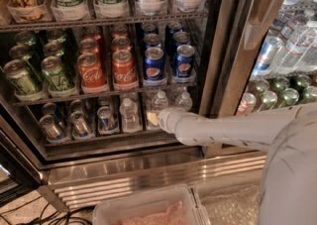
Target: Pick water bottle from bottom shelf of fridge
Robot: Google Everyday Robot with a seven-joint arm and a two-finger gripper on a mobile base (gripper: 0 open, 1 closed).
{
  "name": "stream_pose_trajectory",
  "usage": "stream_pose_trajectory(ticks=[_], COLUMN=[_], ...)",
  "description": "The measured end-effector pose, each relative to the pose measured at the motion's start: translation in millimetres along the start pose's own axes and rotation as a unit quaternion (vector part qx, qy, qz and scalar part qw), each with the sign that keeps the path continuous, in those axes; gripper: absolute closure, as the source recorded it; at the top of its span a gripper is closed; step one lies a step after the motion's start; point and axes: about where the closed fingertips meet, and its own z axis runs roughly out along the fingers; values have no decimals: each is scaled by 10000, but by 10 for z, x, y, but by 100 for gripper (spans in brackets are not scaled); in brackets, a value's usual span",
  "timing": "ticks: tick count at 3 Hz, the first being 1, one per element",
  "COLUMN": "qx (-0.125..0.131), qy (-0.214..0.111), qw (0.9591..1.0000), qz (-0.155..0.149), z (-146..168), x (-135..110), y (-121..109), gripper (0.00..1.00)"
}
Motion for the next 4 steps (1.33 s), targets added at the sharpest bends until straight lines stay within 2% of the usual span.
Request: stream_pose_trajectory(ticks=[4], qx=[-49], qy=[-108], qw=[9999], qz=[10], z=[-50], x=[-74], y=[243], gripper=[100])
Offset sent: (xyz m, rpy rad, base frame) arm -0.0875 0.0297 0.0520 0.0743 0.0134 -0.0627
